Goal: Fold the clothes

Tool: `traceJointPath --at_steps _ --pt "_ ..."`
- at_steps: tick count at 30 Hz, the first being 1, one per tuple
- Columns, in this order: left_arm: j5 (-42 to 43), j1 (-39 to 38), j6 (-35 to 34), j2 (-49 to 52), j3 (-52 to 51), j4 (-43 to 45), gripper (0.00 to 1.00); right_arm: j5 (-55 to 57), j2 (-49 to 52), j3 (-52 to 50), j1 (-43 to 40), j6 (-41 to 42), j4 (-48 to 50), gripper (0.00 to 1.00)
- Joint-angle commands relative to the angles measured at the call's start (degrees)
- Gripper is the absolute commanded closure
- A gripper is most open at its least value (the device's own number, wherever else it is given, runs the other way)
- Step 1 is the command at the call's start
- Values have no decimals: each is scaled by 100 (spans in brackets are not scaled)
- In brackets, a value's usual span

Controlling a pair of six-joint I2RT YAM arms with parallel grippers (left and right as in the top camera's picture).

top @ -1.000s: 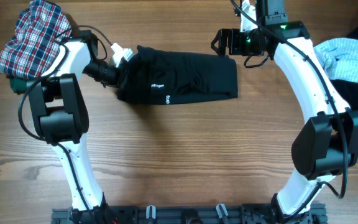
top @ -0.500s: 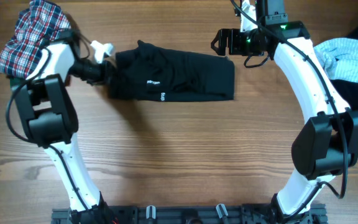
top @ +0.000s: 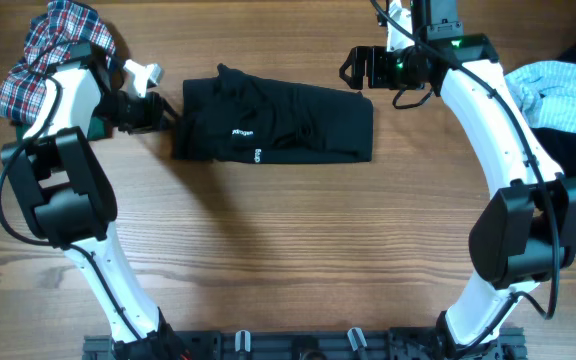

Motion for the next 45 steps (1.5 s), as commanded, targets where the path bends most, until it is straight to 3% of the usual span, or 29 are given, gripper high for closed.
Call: traceJointPath --at_steps 1,4,8,15,20,24,35,45 --pt "-55 -42 -17 -162 -35 24 30 57 -179 136 -26 -101 15 0" --pt "-55 -52 -17 -153 -37 175 12 57 -179 136 -26 -101 -13 1" --pt "-22 -52 -20 -151 -37 361 10 57 -179 136 -26 -105 -66 1" --pt "916 -114 4 -63 -37 708 13 57 -179 136 -26 -103 -90 1" --pt "909 -260 26 50 -37 708 23 57 -179 136 -26 -127 -120 1" --pt "907 -341 136 118 -37 704 25 59 -179 136 -26 -131 -120 1" --pt "76 -350 133 120 -37 551 22 59 -179 136 -26 -146 -151 0" --pt "50 -400 131 190 -37 535 21 59 -179 136 -26 -146 -127 1"
